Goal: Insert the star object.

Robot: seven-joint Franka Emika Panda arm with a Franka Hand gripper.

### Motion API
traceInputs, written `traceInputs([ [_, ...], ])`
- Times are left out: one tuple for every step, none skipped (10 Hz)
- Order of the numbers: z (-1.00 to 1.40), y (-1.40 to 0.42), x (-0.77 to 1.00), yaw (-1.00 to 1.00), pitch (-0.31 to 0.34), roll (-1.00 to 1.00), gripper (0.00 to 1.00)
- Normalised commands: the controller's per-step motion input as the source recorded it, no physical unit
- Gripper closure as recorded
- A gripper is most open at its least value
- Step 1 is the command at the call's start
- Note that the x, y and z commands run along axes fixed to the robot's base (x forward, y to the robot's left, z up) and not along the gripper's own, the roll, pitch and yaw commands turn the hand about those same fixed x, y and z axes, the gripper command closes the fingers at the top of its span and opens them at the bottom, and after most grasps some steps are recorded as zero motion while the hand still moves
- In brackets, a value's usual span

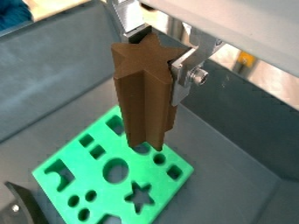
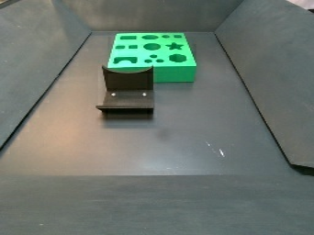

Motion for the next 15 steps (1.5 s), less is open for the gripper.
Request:
traceInputs([
  [-1.0,0.0,-0.21,-0.35,-0.001,0.0,1.0],
  [-1.0,0.0,-0.09,-0.41,0.0,0.0,1.0],
  [-1.0,0.0,-0.11,-0.45,0.0,0.0,1.0],
  [-1.0,0.02,-0.21,-0.43,0.0,0.0,1.0],
  [-1.0,0.02,-0.45,-0.39,-0.01,0.0,1.0],
  [-1.0,0.04,-0.71,-0.41,-0.036,0.0,1.0],
  [-0.91,0.08,-0.15,-0.57,-0.1,0.0,1.0],
  [-0.89,0.39,0.29,-0.36,-0.033,-0.05,1.0],
  [-0.81,0.42,0.65,-0.31,0.0,-0.07,1.0],
  [-0.76,0.31,0.82,-0.38,0.02,-0.06,1.0],
  [-0.77,0.27,0.62,-0.49,0.0,-0.08,1.0],
  [-0.78,0.1,0.32,-0.63,0.0,-0.07,1.0],
  [-0.54,0.06,0.2,-0.89,0.0,-0.02,1.0],
  [-0.36,0.07,0.17,-0.85,0.01,0.0,1.0],
  [-0.32,0.02,0.09,-0.66,0.017,0.0,1.0],
])
